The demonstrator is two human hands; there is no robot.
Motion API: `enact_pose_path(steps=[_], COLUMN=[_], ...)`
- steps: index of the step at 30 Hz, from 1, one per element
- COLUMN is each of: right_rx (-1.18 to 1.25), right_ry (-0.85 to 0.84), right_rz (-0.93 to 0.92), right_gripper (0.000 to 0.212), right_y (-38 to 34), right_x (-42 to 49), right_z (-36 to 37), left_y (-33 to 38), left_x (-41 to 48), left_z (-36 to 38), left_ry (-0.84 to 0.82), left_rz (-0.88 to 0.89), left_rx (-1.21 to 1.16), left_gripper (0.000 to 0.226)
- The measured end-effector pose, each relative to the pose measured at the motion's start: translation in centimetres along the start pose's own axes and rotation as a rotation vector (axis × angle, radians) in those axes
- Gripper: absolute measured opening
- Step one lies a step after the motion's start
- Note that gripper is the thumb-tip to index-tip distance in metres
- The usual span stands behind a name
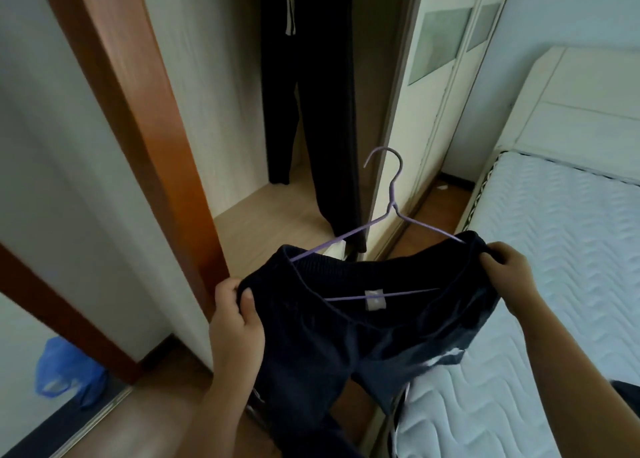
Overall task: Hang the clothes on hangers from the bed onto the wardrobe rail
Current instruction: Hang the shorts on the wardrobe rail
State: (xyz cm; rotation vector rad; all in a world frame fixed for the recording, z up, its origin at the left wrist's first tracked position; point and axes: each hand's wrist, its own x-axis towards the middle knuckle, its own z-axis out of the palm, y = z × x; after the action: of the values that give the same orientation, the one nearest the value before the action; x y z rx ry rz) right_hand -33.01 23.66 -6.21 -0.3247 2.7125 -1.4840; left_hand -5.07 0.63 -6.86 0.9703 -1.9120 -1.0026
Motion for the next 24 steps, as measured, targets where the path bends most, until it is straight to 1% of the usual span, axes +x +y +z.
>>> enact_pose_path(steps=[3, 6, 9, 11, 14, 19, 24], right_rx=[0.01, 0.021, 0.013, 0.016, -0.005, -0.057, -0.204], right_ry=[0.037, 0.076, 0.069, 0.068, 0.043, -0.146, -0.434], right_rz=[-0.012, -0.036, -0.081, -0.103, -0.161, -0.387, -0.638], right_gripper=[0.008, 0.007, 0.007, 0.01, 0.016, 0.009, 0.005], right_y=[-0.4, -1.5, -3.0, -4.5, -7.5, -13.9, -19.5], right_x=[3.4, 8.2, 14.3, 18.1, 23.4, 30.4, 35.2], right_z=[0.9, 2.5, 4.3, 5.0, 5.9, 7.0, 8.5], left_y=[0.9, 2.2, 3.8, 4.9, 6.2, 7.7, 9.2], left_x=[2.9, 7.5, 12.9, 16.8, 22.9, 33.4, 42.0], left_z=[2.6, 6.1, 10.1, 12.6, 15.1, 15.7, 13.9], left_ry=[0.043, 0.124, 0.272, 0.367, 0.45, 0.544, 0.546], left_rz=[0.017, 0.038, 0.024, 0.01, -0.036, -0.047, 0.007], left_rx=[0.013, 0.004, -0.025, -0.061, -0.046, -0.006, 0.01], left_gripper=[0.023, 0.021, 0.022, 0.023, 0.024, 0.028, 0.029])
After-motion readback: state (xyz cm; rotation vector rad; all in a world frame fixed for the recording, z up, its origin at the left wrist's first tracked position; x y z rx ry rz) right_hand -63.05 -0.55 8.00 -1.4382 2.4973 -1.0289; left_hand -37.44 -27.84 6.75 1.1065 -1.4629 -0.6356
